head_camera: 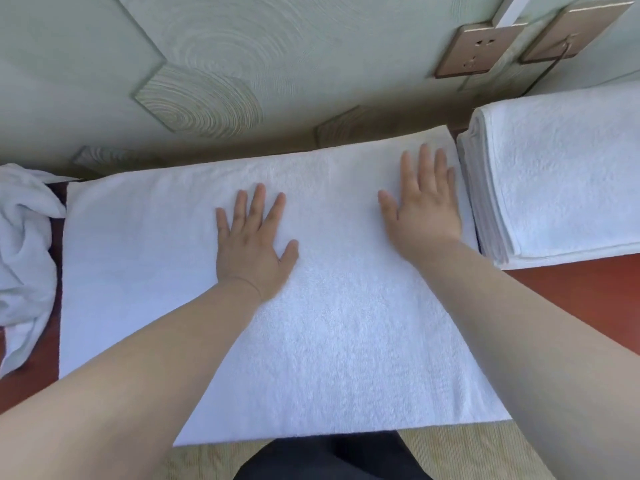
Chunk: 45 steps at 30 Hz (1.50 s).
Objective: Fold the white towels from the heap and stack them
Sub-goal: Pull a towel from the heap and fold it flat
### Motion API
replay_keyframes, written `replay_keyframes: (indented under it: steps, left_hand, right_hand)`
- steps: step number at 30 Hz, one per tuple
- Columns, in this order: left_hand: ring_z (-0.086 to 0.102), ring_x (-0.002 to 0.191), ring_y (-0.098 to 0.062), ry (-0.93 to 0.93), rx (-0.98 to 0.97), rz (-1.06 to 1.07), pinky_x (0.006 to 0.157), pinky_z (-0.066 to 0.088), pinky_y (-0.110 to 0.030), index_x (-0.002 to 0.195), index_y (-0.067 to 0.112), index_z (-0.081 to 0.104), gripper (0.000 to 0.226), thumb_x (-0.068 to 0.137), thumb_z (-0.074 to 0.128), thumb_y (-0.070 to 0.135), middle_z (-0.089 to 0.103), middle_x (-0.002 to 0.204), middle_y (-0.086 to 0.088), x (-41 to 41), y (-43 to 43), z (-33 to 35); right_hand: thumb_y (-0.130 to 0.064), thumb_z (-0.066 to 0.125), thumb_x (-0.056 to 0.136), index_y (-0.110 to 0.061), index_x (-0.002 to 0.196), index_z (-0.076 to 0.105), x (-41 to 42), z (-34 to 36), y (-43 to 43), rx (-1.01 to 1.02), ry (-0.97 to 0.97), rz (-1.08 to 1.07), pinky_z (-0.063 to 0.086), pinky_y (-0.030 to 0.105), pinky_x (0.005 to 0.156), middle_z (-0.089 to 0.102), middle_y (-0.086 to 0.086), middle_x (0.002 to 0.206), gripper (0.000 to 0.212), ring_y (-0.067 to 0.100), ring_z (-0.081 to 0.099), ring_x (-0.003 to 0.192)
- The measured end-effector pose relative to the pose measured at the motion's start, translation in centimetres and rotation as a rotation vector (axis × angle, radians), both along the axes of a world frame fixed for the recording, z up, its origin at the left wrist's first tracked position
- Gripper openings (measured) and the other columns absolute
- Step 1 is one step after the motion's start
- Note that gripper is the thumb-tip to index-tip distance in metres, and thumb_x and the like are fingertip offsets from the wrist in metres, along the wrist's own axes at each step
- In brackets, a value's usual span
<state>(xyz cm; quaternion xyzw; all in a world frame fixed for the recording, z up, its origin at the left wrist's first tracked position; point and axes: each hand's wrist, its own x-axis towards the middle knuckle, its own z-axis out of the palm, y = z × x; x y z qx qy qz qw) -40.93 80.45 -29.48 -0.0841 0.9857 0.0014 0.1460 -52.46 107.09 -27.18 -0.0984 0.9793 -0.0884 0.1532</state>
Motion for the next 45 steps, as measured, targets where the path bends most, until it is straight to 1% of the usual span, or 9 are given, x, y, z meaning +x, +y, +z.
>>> replay_keyframes:
  steps: [4,14,20,23,27,31,37,43,45]
  left_hand:
    - [-0.011,0.16,-0.025,0.033,0.057,0.021,0.127,-0.002,-0.059,0.166,0.036,0.0,0.079,0.097,0.026,0.065,-0.011,0.175,0.003,0.1,-0.1,0.0]
    - [-0.01,0.16,-0.026,0.057,0.04,-0.005,0.127,-0.004,-0.058,0.165,0.036,0.0,0.074,0.098,0.016,0.063,-0.01,0.175,0.0,0.4,0.1,0.0]
    - [-0.003,0.161,-0.028,0.229,0.321,-0.008,0.129,-0.004,-0.053,0.165,0.025,0.021,0.064,0.105,0.022,0.047,0.001,0.175,-0.007,5.2,1.9,2.6]
    - [-0.01,0.161,-0.025,0.132,0.374,-0.145,0.129,-0.007,-0.051,0.166,0.028,0.013,0.065,0.105,0.024,0.049,-0.006,0.175,-0.002,14.2,4.1,3.2]
    - [-0.025,0.157,-0.023,-0.085,0.106,-0.175,0.128,-0.008,-0.054,0.166,0.033,-0.008,0.073,0.102,0.012,0.061,-0.026,0.171,0.002,24.3,2.8,1.0]
    - [-0.032,0.155,-0.024,-0.088,0.075,-0.16,0.127,-0.012,-0.054,0.16,0.037,-0.023,0.072,0.1,0.011,0.061,-0.034,0.168,0.001,24.4,2.2,0.8]
    - [-0.03,0.155,-0.023,-0.112,0.102,-0.142,0.126,-0.013,-0.055,0.162,0.036,-0.021,0.071,0.103,0.01,0.061,-0.036,0.167,0.003,24.8,2.0,1.3]
    - [-0.031,0.155,-0.023,-0.172,0.167,0.15,0.127,-0.015,-0.051,0.158,0.037,-0.028,0.071,0.105,0.012,0.061,-0.039,0.165,0.003,31.1,-2.7,2.2]
    - [-0.027,0.156,-0.025,-0.18,0.2,0.307,0.128,-0.01,-0.049,0.161,0.031,-0.025,0.073,0.107,0.016,0.057,-0.037,0.166,-0.001,34.7,-4.4,2.3]
  right_hand:
    - [-0.063,0.013,0.103,-0.027,0.164,-0.009,9.1,0.9,-4.4,-0.079,-0.084,0.308,-0.01,0.046,0.128,-0.022,0.004,0.171,0.074,0.025,-0.026,0.155]
    - [-0.062,0.007,0.098,-0.023,0.165,-0.003,11.7,-0.8,5.7,0.124,-0.048,0.055,-0.011,0.044,0.127,-0.016,0.005,0.172,0.078,0.025,-0.019,0.157]
    - [-0.063,0.011,0.102,-0.028,0.165,-0.003,21.1,0.9,1.0,0.012,-0.042,0.32,-0.008,0.048,0.128,-0.017,0.002,0.172,0.074,0.023,-0.022,0.157]
    - [-0.066,0.01,0.099,-0.033,0.164,-0.006,23.2,-0.5,3.9,0.081,-0.076,0.271,-0.005,0.049,0.128,-0.024,0.0,0.17,0.075,0.022,-0.026,0.155]
    - [-0.068,0.006,0.097,-0.035,0.162,-0.013,23.4,-1.0,7.8,0.148,-0.065,0.1,-0.009,0.046,0.128,-0.027,-0.002,0.169,0.075,0.019,-0.028,0.155]
    - [-0.065,0.011,0.1,-0.034,0.163,-0.014,26.3,-0.5,10.0,0.176,-0.103,-0.02,-0.011,0.044,0.128,-0.028,0.002,0.169,0.074,0.022,-0.026,0.155]
    - [-0.062,0.018,0.104,-0.025,0.163,-0.017,31.6,0.8,8.7,0.142,-0.22,-0.288,-0.006,0.047,0.128,-0.028,0.007,0.168,0.078,0.029,-0.025,0.155]
    - [-0.056,0.033,0.104,-0.016,0.164,-0.01,33.0,2.6,11.5,0.095,-0.313,-0.322,0.001,0.045,0.129,-0.022,0.006,0.17,0.083,0.025,-0.018,0.157]
    - [-0.049,0.038,0.104,-0.012,0.164,0.002,33.8,2.9,11.7,0.034,-0.269,-0.362,0.01,0.043,0.129,-0.008,0.007,0.172,0.08,0.025,-0.005,0.159]
